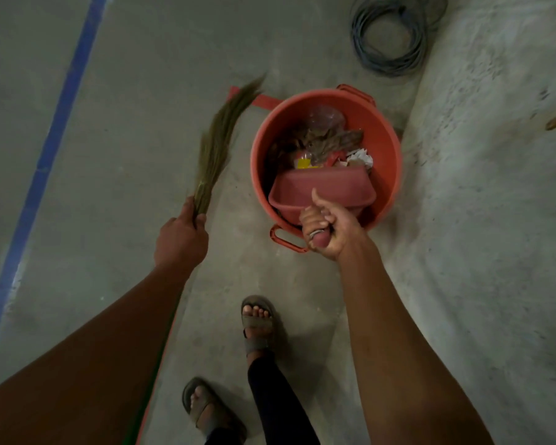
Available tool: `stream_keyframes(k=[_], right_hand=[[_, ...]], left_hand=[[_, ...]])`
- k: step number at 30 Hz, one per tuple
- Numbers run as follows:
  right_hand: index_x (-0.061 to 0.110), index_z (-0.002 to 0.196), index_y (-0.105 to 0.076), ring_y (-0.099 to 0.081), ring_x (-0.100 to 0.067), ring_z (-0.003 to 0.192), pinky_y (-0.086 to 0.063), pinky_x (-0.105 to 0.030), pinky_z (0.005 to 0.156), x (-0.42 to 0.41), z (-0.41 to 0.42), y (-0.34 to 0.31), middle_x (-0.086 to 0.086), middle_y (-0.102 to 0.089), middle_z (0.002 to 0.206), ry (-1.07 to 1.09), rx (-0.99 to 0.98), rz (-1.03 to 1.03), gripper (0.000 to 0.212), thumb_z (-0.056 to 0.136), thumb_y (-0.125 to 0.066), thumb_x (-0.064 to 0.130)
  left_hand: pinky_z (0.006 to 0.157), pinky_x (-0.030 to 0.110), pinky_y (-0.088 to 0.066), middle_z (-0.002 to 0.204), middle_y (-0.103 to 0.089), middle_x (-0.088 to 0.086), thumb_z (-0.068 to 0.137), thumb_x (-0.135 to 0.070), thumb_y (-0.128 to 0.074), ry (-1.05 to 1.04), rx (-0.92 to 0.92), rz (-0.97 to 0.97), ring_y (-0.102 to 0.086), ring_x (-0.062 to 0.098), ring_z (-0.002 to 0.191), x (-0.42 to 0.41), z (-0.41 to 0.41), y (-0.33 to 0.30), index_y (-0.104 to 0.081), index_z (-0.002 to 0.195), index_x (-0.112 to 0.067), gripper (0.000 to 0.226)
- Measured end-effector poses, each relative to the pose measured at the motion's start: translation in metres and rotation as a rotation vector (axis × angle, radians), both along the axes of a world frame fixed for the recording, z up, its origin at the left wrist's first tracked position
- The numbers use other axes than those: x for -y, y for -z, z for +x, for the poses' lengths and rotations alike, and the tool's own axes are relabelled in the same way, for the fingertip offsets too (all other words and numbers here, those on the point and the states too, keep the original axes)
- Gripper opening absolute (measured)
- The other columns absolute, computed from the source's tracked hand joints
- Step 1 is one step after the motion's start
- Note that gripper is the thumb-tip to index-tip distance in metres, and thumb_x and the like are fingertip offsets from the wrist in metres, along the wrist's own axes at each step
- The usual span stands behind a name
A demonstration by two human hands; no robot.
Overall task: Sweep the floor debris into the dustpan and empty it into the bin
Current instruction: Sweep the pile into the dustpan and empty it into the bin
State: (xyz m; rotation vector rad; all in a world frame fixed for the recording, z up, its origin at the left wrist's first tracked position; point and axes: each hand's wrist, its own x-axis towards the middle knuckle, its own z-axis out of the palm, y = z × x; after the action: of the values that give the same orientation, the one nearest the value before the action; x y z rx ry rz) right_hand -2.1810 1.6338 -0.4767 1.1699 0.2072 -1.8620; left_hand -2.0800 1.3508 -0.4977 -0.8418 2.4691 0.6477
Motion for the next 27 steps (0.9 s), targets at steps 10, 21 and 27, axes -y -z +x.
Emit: stream_keyframes(k=[10, 21, 27], right_hand=[[0.022, 0.065, -0.033, -0.035, -0.006, 0.029, -0.032, -0.020, 0.029, 0.016, -0.018, 0.037, 0.007, -0.033, 0.042, -0.157, -0.052, 0.227, 0.050, 0.104, -0.058, 0.038], [0.025, 0.069, -0.033, -0.037, -0.007, 0.029, -0.032, -0.018, 0.030, -0.019, -0.007, 0.036, 0.007, -0.035, 0.042, -0.083, 0.024, 0.147, 0.045, 0.101, -0.063, 0.036], [0.018, 0.055, -0.037, -0.034, -0.006, 0.028, -0.031, -0.020, 0.028, 0.008, -0.017, 0.024, 0.008, -0.033, 0.041, -0.093, -0.008, 0.208, 0.057, 0.103, -0.061, 0.038]], left_hand=[[0.085, 0.052, -0.057, 0.114, -0.066, 0.018, 0.105, -0.052, -0.034, 0.011, 0.131, -0.013, -0.063, 0.039, 0.095, 0.012, 0.044, 0.026, -0.025, 0.156, -0.043, 0.052], [0.090, 0.051, -0.055, 0.123, -0.065, 0.021, 0.106, -0.050, -0.035, 0.035, 0.121, -0.029, -0.062, 0.043, 0.108, 0.007, 0.039, 0.023, -0.028, 0.158, -0.039, 0.053], [0.093, 0.052, -0.054, 0.127, -0.063, 0.024, 0.107, -0.047, -0.037, 0.054, 0.145, 0.003, -0.061, 0.045, 0.112, 0.003, 0.026, 0.015, -0.031, 0.157, -0.034, 0.053]])
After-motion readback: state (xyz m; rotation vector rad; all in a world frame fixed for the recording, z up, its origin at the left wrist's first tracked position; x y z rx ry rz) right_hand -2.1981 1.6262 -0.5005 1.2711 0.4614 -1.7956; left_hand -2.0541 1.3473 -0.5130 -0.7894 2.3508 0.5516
